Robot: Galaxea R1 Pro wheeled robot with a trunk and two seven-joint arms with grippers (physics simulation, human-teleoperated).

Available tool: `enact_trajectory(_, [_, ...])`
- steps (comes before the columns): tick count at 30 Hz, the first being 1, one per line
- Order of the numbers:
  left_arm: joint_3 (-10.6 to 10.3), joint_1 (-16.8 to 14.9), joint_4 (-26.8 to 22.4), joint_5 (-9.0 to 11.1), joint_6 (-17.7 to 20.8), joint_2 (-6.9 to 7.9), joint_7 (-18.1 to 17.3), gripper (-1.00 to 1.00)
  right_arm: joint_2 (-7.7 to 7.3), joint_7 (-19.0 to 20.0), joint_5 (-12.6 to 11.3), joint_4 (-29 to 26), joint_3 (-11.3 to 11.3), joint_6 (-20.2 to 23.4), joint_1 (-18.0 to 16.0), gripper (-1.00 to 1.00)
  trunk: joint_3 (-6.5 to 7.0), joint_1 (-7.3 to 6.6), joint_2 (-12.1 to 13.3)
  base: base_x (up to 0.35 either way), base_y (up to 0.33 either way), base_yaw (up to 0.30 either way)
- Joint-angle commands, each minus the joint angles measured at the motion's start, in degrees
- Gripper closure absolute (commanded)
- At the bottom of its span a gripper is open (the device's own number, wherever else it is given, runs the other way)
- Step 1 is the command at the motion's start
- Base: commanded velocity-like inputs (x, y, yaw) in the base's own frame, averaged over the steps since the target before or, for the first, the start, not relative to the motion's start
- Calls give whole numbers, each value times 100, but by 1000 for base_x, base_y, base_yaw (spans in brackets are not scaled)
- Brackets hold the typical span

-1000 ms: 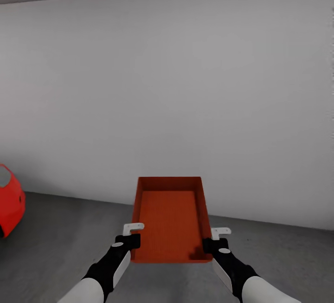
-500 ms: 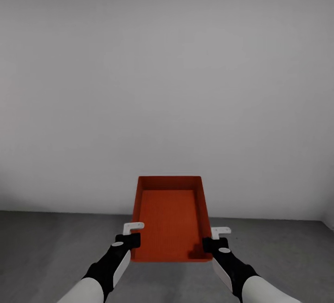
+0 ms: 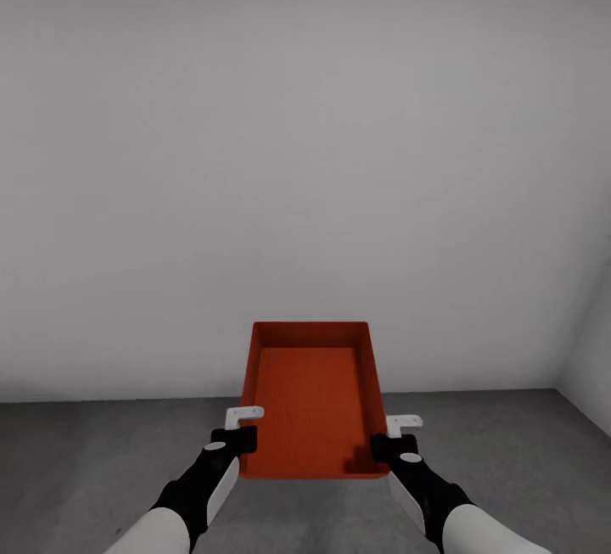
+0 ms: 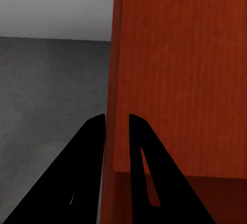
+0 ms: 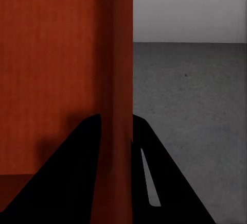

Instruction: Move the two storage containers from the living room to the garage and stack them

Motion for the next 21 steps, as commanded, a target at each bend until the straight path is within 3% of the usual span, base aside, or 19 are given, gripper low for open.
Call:
enact_trajectory(1, [196, -2, -33, -102, 11, 24, 399, 100, -6, -1, -136, 2, -28, 4, -1, 100, -2, 2, -5, 0, 0, -7])
enact_trajectory(21, [188, -2, -41, -104, 11, 15, 399, 100, -6, -1, -136, 2, -28, 4, -1, 100, -2, 2, -5, 0, 0, 0])
